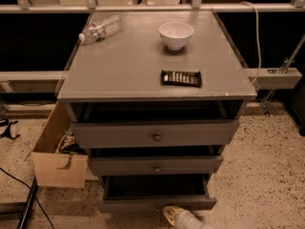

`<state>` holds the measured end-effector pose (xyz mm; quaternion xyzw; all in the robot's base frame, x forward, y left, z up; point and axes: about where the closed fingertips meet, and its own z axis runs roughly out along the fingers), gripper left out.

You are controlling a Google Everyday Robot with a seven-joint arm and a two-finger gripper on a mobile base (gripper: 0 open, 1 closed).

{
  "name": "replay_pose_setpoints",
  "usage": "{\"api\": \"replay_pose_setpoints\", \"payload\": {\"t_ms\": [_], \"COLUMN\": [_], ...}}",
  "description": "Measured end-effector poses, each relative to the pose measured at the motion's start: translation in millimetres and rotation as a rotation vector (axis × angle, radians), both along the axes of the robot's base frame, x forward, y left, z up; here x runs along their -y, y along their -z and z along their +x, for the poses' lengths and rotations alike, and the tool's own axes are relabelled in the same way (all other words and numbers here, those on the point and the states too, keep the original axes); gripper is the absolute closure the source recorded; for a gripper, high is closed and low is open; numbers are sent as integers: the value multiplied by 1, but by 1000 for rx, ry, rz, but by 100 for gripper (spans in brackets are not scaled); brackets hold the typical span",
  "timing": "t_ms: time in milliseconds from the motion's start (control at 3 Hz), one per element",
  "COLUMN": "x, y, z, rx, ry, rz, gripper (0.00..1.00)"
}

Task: Close bottom drawer

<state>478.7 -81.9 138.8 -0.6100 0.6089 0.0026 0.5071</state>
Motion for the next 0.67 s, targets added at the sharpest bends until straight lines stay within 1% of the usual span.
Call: {"api": "replay_pose_setpoints", "payload": {"t_ms": [333, 667], "x": [-7, -14], "y": [-3, -6], "z": [16, 37], "rx": [49, 93], "ry": [7, 23], "rz": [-22, -32], "gripper": [100, 100]}}
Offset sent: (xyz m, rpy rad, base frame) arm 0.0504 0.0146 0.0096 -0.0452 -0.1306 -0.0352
